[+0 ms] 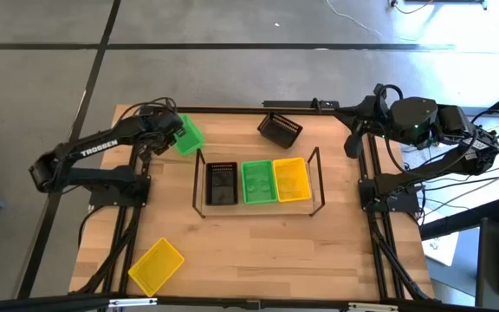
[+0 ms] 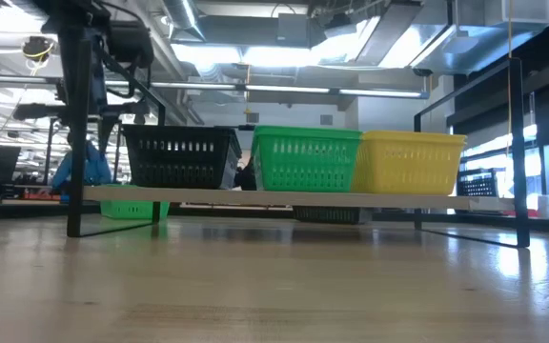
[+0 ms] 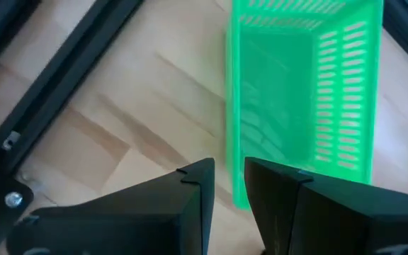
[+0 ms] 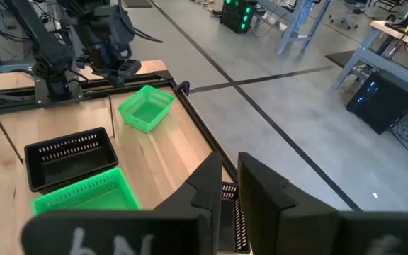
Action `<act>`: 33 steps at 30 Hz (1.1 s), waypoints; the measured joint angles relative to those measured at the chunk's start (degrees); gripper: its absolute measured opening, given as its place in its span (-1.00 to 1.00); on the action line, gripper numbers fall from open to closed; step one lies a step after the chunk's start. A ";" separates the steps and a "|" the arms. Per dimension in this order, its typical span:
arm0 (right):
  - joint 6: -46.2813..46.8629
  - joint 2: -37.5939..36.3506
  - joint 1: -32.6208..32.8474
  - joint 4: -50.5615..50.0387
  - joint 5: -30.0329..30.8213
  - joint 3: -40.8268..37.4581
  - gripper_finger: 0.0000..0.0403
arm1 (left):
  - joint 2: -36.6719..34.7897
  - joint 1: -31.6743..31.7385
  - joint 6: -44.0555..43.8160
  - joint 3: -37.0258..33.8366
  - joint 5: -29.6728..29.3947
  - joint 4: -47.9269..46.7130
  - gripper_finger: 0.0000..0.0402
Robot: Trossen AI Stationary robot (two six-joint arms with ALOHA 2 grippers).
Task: Stack baskets on shelf by color
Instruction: Stack the green bin on top of the green bin on the shelf
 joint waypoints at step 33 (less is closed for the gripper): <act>0.15 0.00 -0.01 1.97 0.07 0.00 -0.77 | 0.00 5.33 5.94 -8.73 -1.53 14.36 -0.65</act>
